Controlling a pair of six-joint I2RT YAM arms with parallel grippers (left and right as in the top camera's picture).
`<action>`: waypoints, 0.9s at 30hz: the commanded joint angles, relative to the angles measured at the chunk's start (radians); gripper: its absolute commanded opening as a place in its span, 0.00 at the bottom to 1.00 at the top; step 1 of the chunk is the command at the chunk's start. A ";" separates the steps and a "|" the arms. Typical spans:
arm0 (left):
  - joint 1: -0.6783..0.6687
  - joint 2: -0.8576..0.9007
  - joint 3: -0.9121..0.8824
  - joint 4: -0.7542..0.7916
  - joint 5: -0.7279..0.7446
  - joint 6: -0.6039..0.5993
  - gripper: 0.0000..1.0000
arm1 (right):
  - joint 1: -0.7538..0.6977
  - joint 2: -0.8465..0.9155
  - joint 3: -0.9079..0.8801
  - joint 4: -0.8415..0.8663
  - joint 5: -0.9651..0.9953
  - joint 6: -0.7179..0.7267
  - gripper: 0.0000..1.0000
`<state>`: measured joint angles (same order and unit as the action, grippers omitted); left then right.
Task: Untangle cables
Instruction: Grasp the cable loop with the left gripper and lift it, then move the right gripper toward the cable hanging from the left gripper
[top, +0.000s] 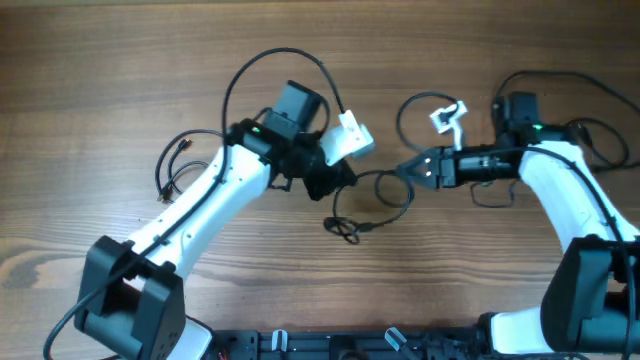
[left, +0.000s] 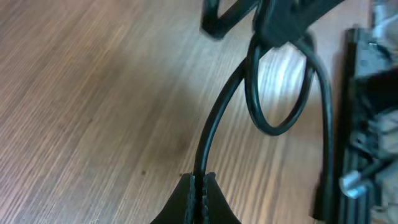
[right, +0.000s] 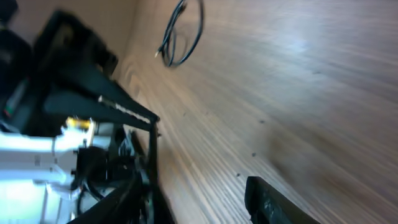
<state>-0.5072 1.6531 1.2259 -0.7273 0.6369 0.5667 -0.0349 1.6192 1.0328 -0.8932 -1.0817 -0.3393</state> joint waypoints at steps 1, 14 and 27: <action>0.065 -0.021 -0.003 -0.087 0.205 0.215 0.04 | 0.043 -0.018 -0.001 0.002 -0.034 -0.053 0.56; 0.169 -0.021 -0.015 -0.231 0.262 0.425 0.04 | 0.075 -0.018 -0.003 -0.122 -0.192 -0.216 0.37; 0.169 -0.021 -0.015 -0.232 0.261 0.425 0.04 | 0.162 -0.018 -0.010 0.034 -0.134 -0.086 0.04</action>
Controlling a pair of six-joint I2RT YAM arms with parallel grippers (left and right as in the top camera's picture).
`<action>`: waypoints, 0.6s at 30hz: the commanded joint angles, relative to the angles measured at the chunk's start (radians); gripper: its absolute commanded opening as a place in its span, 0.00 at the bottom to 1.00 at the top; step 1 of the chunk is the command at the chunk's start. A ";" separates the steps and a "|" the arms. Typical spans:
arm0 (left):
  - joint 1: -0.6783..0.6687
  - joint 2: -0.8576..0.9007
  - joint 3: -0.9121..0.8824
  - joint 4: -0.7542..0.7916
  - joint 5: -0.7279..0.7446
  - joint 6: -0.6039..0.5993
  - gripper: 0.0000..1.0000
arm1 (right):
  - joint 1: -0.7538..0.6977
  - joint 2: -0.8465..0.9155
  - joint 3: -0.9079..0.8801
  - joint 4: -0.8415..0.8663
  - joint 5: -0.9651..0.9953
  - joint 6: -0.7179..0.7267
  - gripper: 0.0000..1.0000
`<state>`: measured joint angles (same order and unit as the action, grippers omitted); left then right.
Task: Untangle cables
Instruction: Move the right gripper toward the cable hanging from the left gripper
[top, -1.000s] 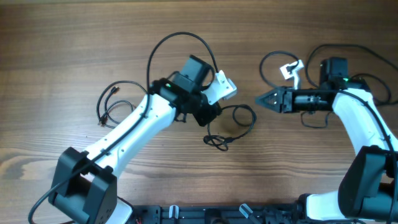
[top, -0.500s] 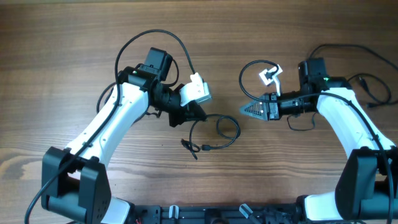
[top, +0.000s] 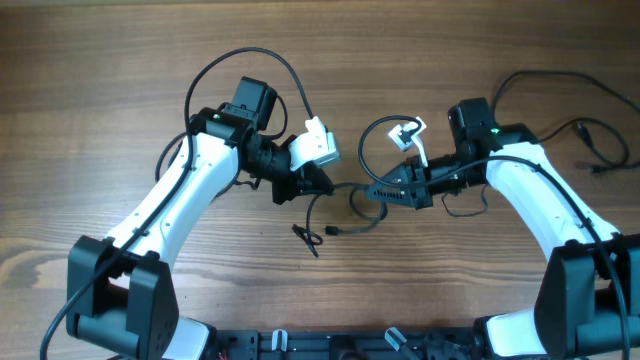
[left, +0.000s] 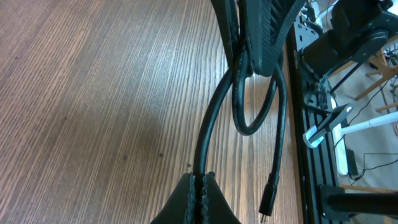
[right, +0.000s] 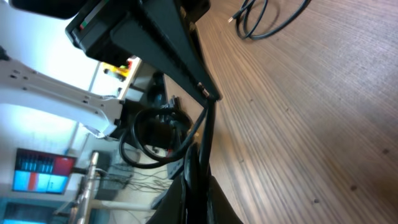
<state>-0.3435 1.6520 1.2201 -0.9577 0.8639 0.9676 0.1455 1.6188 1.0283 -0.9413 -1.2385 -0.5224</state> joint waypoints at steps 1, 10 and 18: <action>0.005 -0.019 -0.010 -0.005 0.024 0.024 0.04 | -0.040 -0.017 -0.005 0.141 0.047 0.176 0.04; 0.006 -0.019 -0.010 -0.024 -0.022 0.024 0.04 | -0.606 -0.021 0.007 0.431 -0.222 0.572 0.04; 0.011 -0.017 -0.010 0.071 -0.039 -0.146 0.04 | -0.739 -0.021 0.004 0.186 0.209 0.528 0.09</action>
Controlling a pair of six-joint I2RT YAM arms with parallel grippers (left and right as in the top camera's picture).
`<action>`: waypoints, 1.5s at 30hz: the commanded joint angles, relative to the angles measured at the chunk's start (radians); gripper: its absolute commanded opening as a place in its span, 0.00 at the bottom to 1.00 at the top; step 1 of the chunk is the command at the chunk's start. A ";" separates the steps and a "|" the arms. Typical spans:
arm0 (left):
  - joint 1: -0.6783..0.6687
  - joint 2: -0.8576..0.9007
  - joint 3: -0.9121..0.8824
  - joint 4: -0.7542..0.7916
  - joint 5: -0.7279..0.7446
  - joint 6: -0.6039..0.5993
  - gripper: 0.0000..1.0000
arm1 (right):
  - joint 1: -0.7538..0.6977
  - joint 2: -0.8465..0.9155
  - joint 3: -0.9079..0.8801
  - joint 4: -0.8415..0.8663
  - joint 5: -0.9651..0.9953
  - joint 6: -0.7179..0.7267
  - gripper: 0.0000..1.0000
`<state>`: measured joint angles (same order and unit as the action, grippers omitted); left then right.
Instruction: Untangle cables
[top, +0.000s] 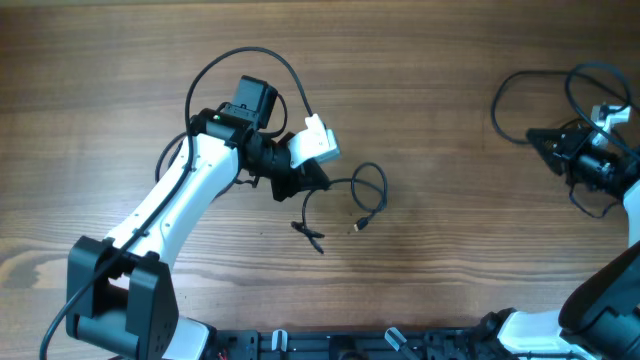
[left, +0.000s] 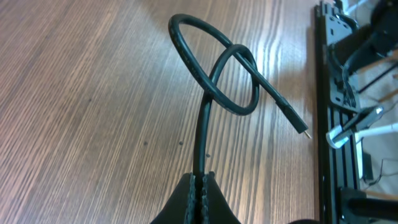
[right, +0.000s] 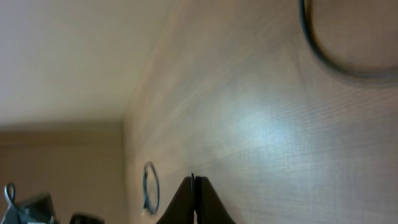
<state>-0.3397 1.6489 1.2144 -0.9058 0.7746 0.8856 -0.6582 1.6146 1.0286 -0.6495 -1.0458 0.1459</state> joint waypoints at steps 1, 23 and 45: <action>0.006 -0.013 -0.005 0.020 0.068 -0.063 0.04 | 0.111 -0.017 0.003 -0.171 0.017 -0.208 0.18; 0.005 -0.011 -0.005 -0.056 0.191 0.050 0.04 | 0.760 -0.015 -0.023 -0.188 0.059 -0.342 0.20; 0.016 -0.010 -0.005 0.000 0.167 -0.037 0.26 | 0.760 0.062 -0.043 0.023 0.710 -0.069 0.04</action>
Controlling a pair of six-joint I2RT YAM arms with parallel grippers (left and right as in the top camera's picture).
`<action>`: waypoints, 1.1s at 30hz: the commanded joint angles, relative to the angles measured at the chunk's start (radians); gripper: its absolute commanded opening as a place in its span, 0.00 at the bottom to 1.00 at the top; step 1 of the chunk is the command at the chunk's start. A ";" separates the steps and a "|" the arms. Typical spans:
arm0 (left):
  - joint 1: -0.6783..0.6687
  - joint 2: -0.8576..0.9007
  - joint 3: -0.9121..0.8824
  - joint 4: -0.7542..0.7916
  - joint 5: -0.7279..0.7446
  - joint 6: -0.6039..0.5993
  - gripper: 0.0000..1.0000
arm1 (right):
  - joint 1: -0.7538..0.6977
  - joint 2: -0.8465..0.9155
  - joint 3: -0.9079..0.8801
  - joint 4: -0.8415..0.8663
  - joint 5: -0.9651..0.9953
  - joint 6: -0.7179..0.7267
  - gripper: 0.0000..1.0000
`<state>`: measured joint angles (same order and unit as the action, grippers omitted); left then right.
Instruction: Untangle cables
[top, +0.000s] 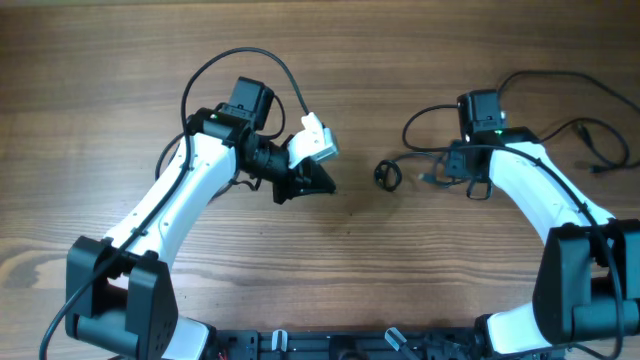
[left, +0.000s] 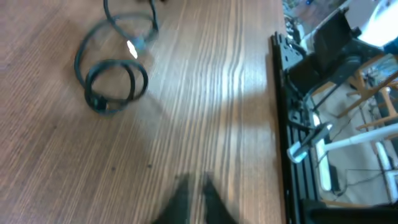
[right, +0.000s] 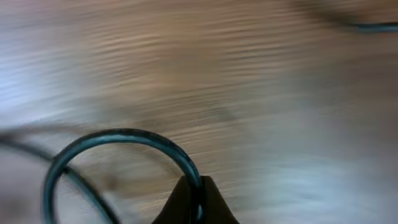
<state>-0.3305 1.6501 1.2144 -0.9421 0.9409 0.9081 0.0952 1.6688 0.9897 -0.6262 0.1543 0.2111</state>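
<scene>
A black cable lies as a small coil (top: 387, 175) between the arms; in the left wrist view the coil (left: 112, 87) shows its pale plug end (left: 132, 47). My left gripper (top: 318, 183) points at it from the left, open and empty, with the fingertips (left: 180, 196) slightly apart over bare wood. My right gripper (top: 446, 177) sits just right of the coil. It is shut on a black cable (right: 118, 140) that arcs away from the jaws (right: 193, 186).
More black cable (top: 560, 85) loops and trails on the wooden table (top: 400, 280) at the far right, behind my right arm. Another thin cable (top: 170, 160) lies partly hidden under my left arm. The table's front rail (left: 292, 124) shows in the left wrist view.
My left gripper has opened and let go of the looped black cable, which now lies as a small coil farther right. My right gripper has moved from the far right edge back beside it.
My left gripper held the black cable while the right was open close by. Then both were shut on it, close together. Then the right was at the far right edge, the cable's plug end lying free. Now the left is open and the right holds cable.
</scene>
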 joint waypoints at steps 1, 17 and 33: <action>0.006 -0.010 -0.005 0.061 0.001 -0.103 0.35 | 0.006 0.008 -0.003 -0.002 -0.606 -0.132 0.04; 0.017 0.018 -0.005 0.298 -0.031 -1.196 0.80 | -0.037 0.007 0.057 0.307 -1.662 0.121 0.04; -0.030 0.020 -0.005 0.237 -0.150 -1.364 0.04 | -0.003 0.008 0.042 0.280 -1.103 0.049 0.04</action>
<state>-0.4316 1.6596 1.2106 -0.6296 0.7856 -0.4072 0.0998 1.6703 1.0267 -0.3206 -1.2922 0.2878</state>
